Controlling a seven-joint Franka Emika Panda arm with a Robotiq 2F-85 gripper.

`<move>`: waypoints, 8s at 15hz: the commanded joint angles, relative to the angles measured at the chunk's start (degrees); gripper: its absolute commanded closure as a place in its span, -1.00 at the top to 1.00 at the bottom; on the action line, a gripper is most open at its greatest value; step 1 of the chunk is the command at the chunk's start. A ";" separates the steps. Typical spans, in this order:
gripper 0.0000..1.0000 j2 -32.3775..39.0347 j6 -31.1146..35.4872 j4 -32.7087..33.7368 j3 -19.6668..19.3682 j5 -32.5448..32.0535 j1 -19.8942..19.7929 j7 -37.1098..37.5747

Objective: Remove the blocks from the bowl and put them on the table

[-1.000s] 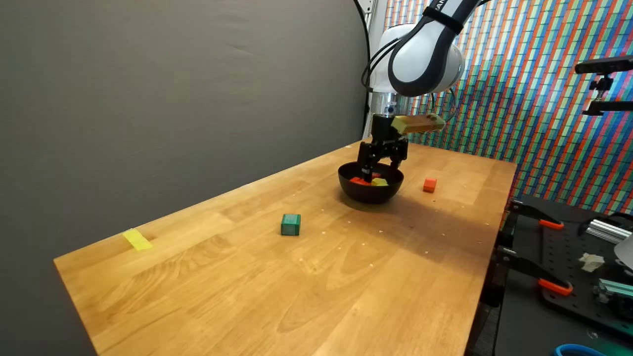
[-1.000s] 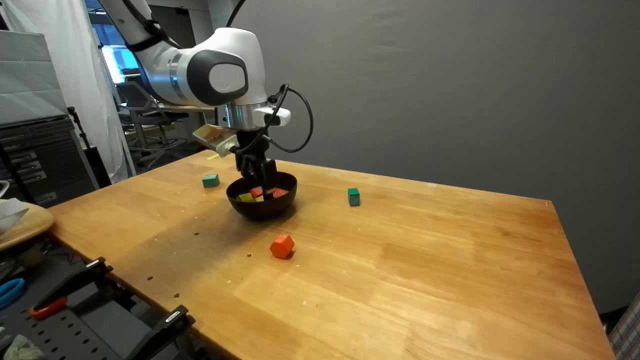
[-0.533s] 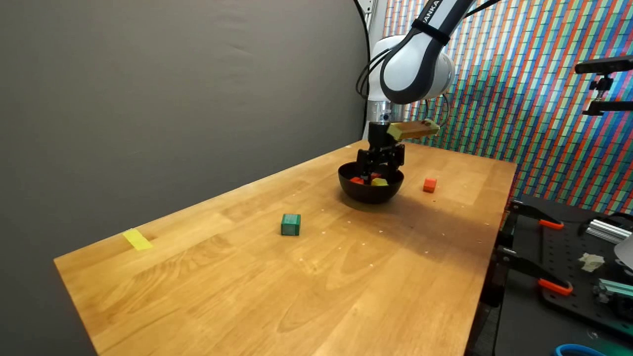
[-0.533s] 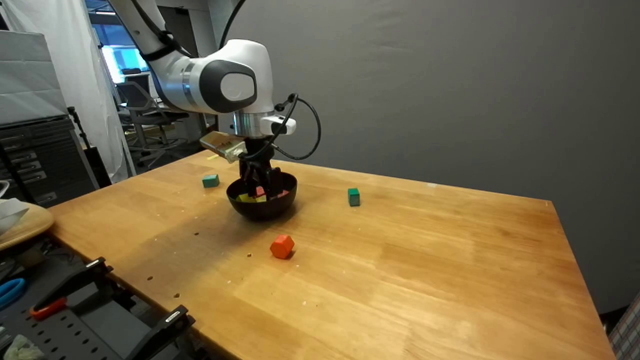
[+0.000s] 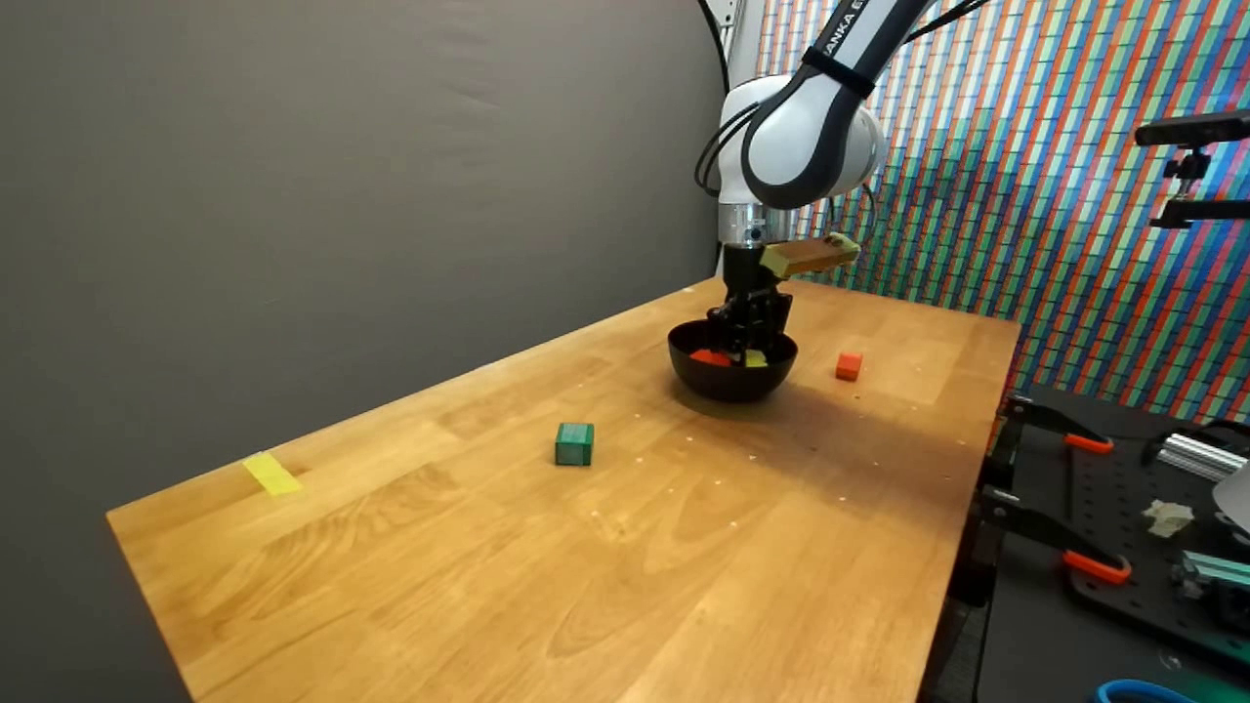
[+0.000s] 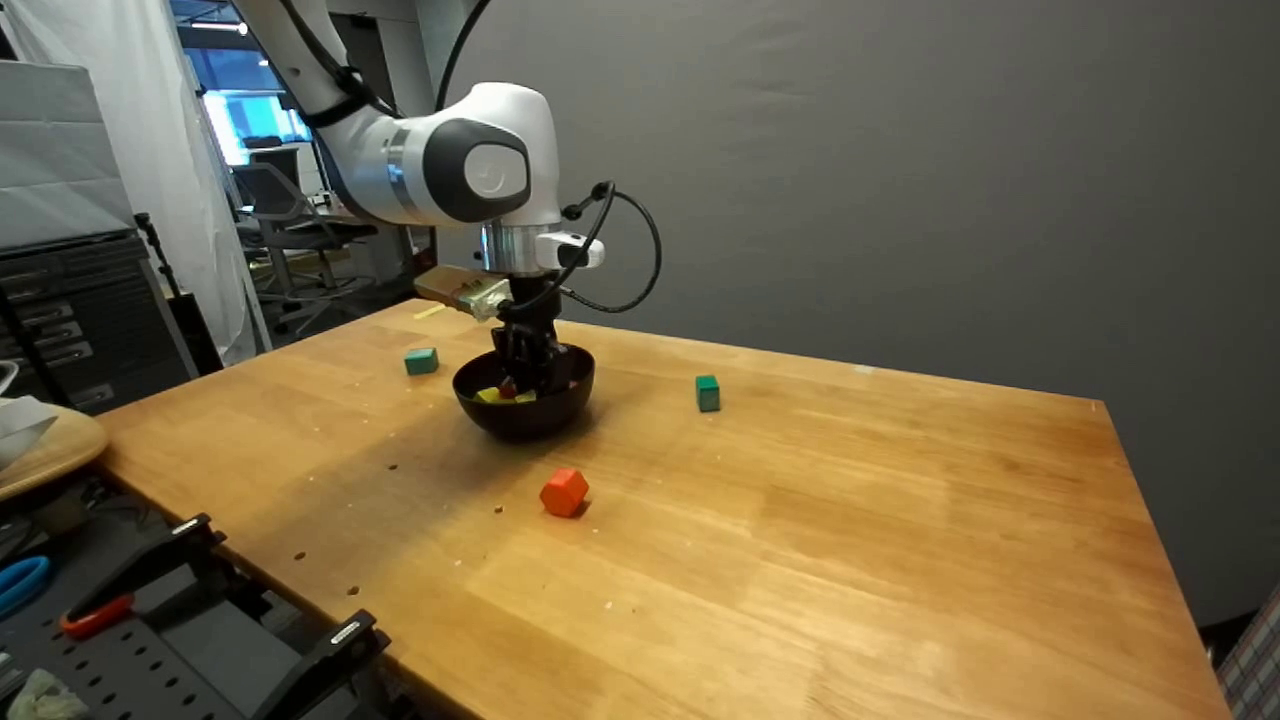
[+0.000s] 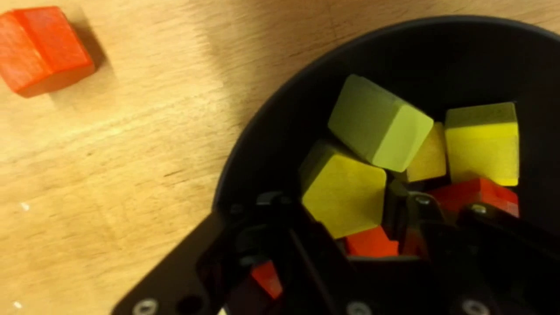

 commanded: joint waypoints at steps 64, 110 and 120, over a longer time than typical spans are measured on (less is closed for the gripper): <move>1.00 -11.35 -5.20 -2.84 3.89 -1.04 -1.16 -4.47; -0.69 4.96 -0.25 24.43 6.10 -6.94 4.83 -9.13; 0.20 19.76 -11.87 42.47 7.21 -5.74 5.99 -12.79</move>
